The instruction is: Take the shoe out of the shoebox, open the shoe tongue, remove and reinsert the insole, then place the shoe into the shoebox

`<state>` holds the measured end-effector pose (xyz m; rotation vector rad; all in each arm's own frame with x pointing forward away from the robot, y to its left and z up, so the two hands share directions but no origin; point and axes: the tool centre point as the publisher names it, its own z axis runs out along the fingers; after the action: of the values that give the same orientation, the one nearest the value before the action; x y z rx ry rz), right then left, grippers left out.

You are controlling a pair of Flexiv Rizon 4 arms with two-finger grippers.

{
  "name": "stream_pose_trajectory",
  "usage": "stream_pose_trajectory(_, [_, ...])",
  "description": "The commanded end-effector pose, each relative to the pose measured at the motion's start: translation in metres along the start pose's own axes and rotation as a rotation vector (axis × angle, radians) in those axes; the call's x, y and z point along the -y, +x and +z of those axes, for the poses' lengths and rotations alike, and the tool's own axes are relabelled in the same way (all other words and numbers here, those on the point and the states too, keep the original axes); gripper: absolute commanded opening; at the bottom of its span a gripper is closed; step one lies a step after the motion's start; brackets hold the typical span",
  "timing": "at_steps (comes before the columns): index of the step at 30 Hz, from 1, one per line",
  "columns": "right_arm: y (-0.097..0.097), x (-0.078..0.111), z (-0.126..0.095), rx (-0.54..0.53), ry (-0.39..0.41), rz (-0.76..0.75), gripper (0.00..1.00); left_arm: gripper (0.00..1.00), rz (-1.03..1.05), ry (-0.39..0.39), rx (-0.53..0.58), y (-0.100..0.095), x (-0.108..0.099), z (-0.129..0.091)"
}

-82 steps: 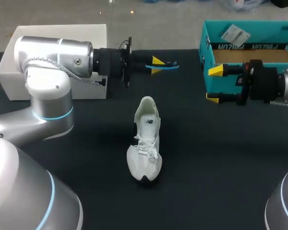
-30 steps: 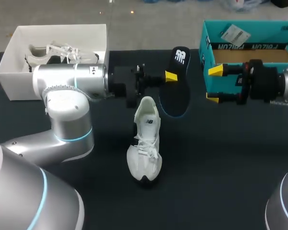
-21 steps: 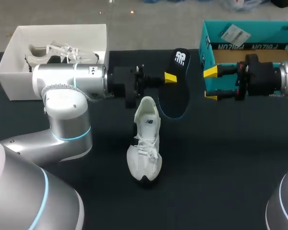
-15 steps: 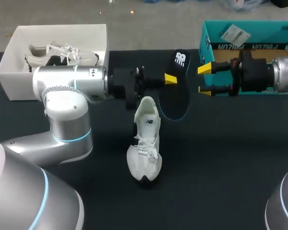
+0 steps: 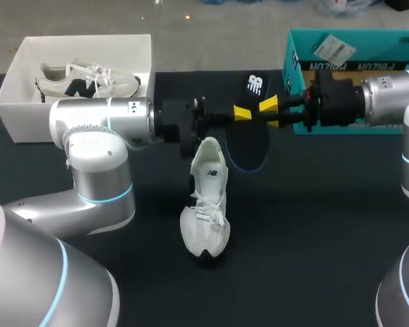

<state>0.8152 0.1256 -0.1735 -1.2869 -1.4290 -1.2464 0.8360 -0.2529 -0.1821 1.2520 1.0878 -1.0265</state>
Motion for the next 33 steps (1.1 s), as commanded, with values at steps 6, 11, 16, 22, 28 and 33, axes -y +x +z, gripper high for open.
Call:
stream_pose_trajectory(6, [0.000,0.009,0.003,-0.011,0.023,0.008,0.24,0.00,0.005,-0.015,0.017,0.000,-0.007,0.001])
stream_pose_trajectory(11, [-0.001,0.011,0.009,-0.009,0.032,0.010,0.24,0.00,0.013,-0.010,0.017,0.000,-0.009,0.006])
stream_pose_trajectory(16, [-0.004,0.012,0.015,-0.003,0.043,0.015,0.22,0.00,0.021,-0.012,0.025,-0.004,-0.009,0.010])
stream_pose_trajectory(22, [-0.004,0.012,0.018,-0.007,0.041,0.021,0.11,0.00,0.024,-0.030,0.031,-0.005,-0.009,0.010])
stream_pose_trajectory(28, [-0.004,0.011,0.019,-0.010,0.042,0.022,0.05,0.00,0.025,-0.037,0.024,-0.004,-0.011,0.008])
stream_pose_trajectory(33, [-0.004,0.012,0.019,-0.013,0.041,0.024,0.00,0.00,0.027,-0.046,0.022,-0.004,-0.012,0.007])
